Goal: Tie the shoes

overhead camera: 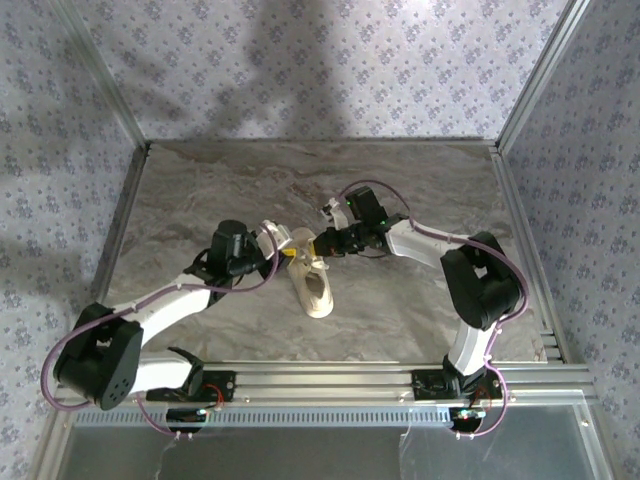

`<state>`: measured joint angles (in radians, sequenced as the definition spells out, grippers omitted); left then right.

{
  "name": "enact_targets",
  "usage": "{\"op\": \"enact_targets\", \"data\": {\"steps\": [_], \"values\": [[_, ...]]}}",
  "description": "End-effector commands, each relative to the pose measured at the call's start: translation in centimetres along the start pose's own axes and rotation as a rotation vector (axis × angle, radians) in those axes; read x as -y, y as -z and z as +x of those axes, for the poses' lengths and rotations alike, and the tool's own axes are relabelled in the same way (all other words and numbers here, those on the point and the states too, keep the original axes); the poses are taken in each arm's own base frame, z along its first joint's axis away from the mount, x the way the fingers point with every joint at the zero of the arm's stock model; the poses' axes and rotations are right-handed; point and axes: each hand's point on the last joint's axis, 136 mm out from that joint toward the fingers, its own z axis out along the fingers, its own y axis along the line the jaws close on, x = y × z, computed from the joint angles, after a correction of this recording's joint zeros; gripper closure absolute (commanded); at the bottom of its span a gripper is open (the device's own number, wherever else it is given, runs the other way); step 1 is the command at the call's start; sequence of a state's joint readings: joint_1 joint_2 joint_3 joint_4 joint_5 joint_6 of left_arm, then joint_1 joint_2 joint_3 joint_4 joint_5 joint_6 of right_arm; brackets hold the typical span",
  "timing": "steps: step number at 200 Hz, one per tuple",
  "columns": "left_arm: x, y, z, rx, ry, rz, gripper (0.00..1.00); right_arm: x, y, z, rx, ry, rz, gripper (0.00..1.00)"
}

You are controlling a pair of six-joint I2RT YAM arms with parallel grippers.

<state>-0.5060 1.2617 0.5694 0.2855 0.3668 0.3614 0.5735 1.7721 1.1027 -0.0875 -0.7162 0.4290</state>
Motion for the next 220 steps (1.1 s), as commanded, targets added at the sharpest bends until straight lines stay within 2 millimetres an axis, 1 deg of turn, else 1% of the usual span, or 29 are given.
{"op": "enact_targets", "data": {"steps": [1, 14, 29, 58, 80, 145, 172, 198, 209, 220], "values": [[0.5, -0.4, -1.0, 0.004, -0.155, 0.047, 0.67, -0.9, 0.7, -0.5, 0.009, 0.05, 0.009, 1.0], [0.4, -0.7, -1.1, -0.011, -0.186, 0.053, 0.67, -1.0, 0.8, -0.4, 0.008, 0.05, 0.008, 1.0], [0.9, -1.1, -1.0, -0.029, -0.231, 0.076, 0.68, -0.9, 0.9, -0.4, 0.007, 0.048, 0.012, 1.0], [1.3, -1.8, -0.7, -0.059, -0.317, 0.067, 0.68, -0.8, 0.9, -0.7, 0.009, 0.038, 0.009, 1.0], [1.7, -2.4, -0.2, -0.086, -0.368, 0.067, 0.66, -0.8, 0.9, -0.7, 0.007, 0.033, 0.005, 1.0], [2.5, -3.8, -0.6, -0.093, -0.429, 0.075, 0.65, -0.9, 0.9, -0.6, -0.001, 0.028, 0.001, 1.0], [2.9, -4.5, -0.4, -0.103, -0.445, 0.086, 0.66, -1.1, 0.9, -0.6, -0.003, 0.029, -0.005, 1.0], [3.2, -4.8, -0.2, -0.112, -0.462, 0.095, 0.7, -1.1, 1.0, -0.6, -0.003, 0.025, -0.006, 1.0], [3.3, -4.8, 0.0, -0.12, -0.469, 0.092, 0.77, -1.1, 1.0, -0.7, -0.001, 0.026, -0.004, 1.0], [3.3, -4.6, 0.0, -0.121, -0.473, 0.084, 0.88, -1.0, 1.0, -0.6, -0.004, 0.023, -0.001, 1.0]]}}
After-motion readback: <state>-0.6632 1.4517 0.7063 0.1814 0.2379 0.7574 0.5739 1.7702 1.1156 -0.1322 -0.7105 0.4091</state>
